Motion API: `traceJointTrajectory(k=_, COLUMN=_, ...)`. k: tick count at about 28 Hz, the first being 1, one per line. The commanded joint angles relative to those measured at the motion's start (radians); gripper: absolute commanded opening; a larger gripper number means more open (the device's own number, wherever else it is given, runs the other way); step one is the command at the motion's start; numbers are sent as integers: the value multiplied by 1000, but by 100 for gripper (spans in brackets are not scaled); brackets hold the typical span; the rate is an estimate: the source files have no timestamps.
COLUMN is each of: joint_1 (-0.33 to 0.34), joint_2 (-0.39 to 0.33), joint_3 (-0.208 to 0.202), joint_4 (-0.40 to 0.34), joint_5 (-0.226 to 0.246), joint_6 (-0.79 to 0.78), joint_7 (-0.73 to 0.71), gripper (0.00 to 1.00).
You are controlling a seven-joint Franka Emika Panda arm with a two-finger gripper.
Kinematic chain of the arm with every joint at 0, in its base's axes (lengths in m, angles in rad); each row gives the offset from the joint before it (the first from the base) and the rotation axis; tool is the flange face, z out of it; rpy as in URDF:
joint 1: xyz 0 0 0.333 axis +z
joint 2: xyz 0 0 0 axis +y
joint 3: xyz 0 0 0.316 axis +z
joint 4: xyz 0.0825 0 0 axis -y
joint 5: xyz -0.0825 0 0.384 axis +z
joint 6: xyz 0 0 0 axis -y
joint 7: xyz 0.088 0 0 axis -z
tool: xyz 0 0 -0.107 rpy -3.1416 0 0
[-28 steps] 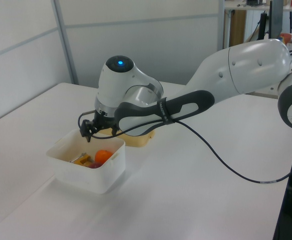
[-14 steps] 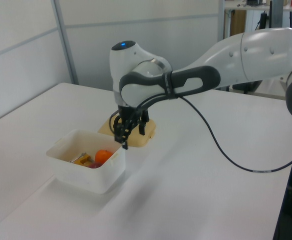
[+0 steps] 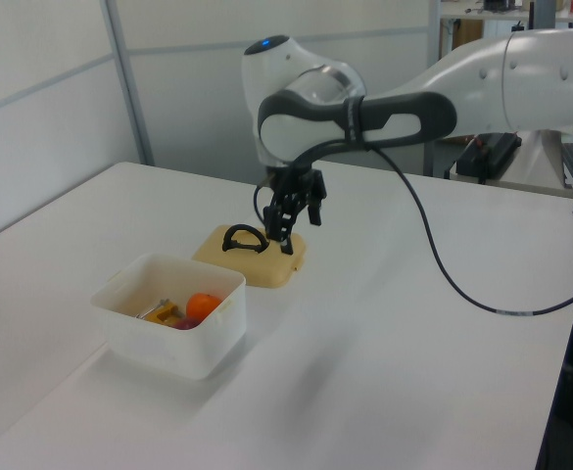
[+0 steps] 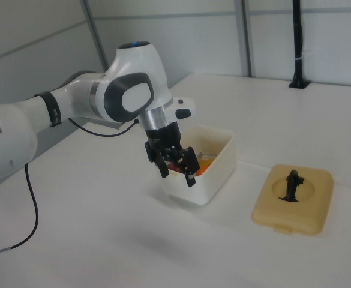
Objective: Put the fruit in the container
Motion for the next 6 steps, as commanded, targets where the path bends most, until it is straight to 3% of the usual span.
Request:
traceJointTrajectory(k=1, joint_1=-21, joint_2=-42, joint_3=-4, joint_4=-3, joint_5=-17, joint_6=-51, joint_7=-29, gripper=100)
traceJointTrajectory(k=6, joint_1=-32, joint_2=-46, joint_3=2, joint_4=-3, joint_5=-22, joint_6=-51, joint_7=-29, gripper=100)
